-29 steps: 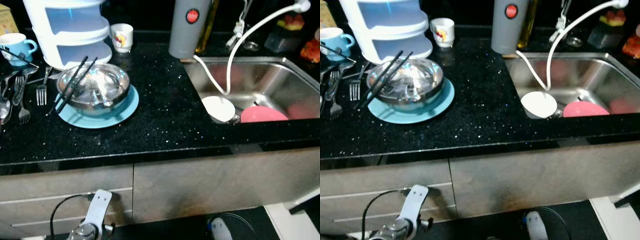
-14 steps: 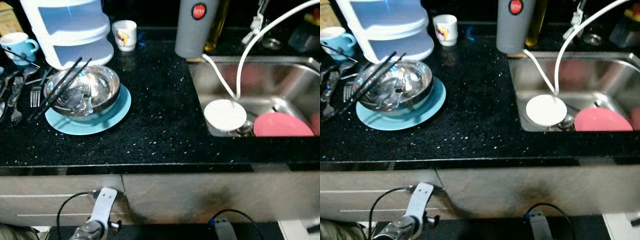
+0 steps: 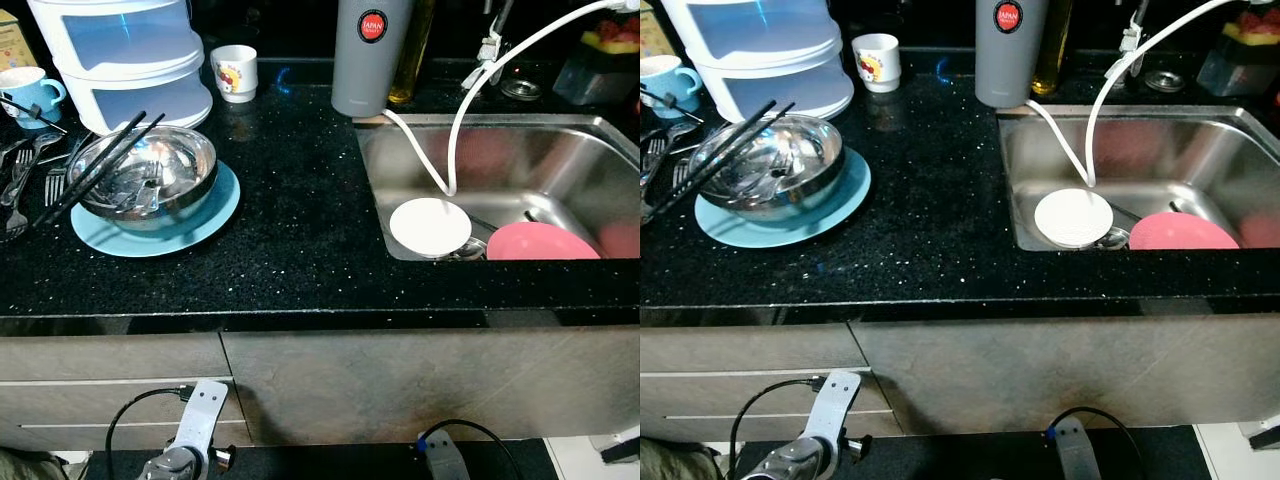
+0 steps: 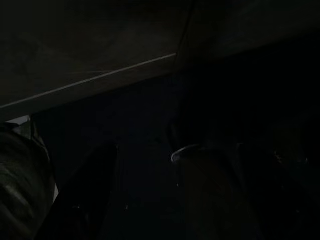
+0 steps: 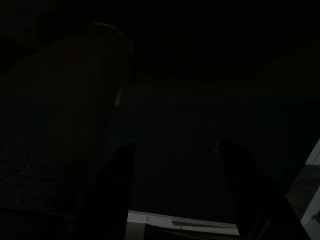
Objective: Kitchen organization
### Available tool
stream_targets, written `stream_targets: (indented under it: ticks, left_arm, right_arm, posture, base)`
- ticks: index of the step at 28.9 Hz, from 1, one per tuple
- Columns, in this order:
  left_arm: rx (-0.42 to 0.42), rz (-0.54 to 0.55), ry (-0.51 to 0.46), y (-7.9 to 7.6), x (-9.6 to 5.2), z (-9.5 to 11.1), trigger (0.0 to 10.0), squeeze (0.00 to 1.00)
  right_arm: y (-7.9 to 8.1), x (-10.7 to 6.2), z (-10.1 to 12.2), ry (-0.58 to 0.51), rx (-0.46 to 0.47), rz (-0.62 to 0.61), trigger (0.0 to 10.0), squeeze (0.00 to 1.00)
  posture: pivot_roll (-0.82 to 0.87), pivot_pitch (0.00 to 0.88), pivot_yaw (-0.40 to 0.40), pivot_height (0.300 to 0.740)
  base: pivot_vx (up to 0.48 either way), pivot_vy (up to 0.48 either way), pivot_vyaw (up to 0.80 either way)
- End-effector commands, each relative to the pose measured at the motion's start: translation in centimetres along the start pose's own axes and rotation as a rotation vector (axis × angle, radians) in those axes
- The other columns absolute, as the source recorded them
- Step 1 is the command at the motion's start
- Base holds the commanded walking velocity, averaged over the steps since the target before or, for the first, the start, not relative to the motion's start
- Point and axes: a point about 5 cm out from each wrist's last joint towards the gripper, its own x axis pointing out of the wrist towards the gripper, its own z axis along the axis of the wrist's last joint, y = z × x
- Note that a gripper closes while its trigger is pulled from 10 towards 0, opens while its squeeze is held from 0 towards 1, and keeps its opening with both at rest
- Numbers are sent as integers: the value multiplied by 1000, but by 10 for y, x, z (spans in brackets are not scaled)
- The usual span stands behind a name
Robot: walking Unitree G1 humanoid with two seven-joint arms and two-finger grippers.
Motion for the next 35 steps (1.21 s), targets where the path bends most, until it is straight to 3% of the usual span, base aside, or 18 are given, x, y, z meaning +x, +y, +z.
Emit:
stream_targets:
  ticks: [1, 9, 13, 17, 19, 20, 22, 24, 28, 33, 35]
  left_arm:
    - [10, -11, 31, 1, -1, -8, 10000, 0]
    - [20, 38, 36, 4, -1, -9, 10000, 0]
    - [-15, 121, 63, 8, -2, -13, 10000, 0]
    - [-38, 129, 81, 8, -2, -15, 10000, 0]
    - [-29, 14, 106, 2, -2, -16, 10000, 0]
    - [-29, 14, 106, 2, -2, -16, 10000, 0]
    - [55, -125, 117, -4, -2, -14, 10000, 0]
    - [55, -125, 117, -4, -2, -14, 10000, 0]
    - [187, -266, 76, -12, -2, -7, 10000, 0]
    - [200, -370, 14, -21, -3, -1, 10000, 0]
    - [160, -490, -30, -30, -5, 1, 10000, 0]
  right_arm:
    - [1, 1, -7, 17, 0, 3, 10000, 0]
    - [1, 1, -6, 9, -15, 9, 10000, 0]
    - [2, 1, -4, -18, -44, 22, 10000, 0]
    - [2, 1, -3, -31, -60, 29, 10000, 0]
    - [3, 0, -1, -44, -82, 49, 10000, 0]
    - [3, 0, -1, -44, -82, 49, 10000, 0]
    - [4, 0, -1, -41, -93, 59, 10000, 0]
    - [4, 0, -1, -41, -93, 59, 10000, 0]
    - [4, 0, -2, -39, -93, 63, 10000, 0]
    - [4, 0, -2, -38, -92, 65, 10000, 0]
    - [4, 0, -2, -39, -90, 67, 10000, 0]
  posture:
    - [55, 116, -6, 740]
    - [55, 113, -6, 740]
    - [59, 125, -8, 740]
    - [72, 132, -14, 740]
    - [85, 139, -20, 740]
    - [85, 139, -20, 740]
    - [89, 144, -21, 740]
    - [89, 144, -21, 740]
    - [91, 151, -20, 740]
    - [91, 153, -19, 740]
    - [86, 155, -16, 740]
  base:
    - [0, -480, 0]
    - [0, -206, 0]
    - [0, 0, 0]
    - [0, 0, 0]
    - [0, 0, 0]
    - [0, 0, 0]
    - [0, 0, 0]
    - [0, 0, 0]
    - [0, 0, 0]
    - [0, 0, 0]
    - [0, 0, 0]
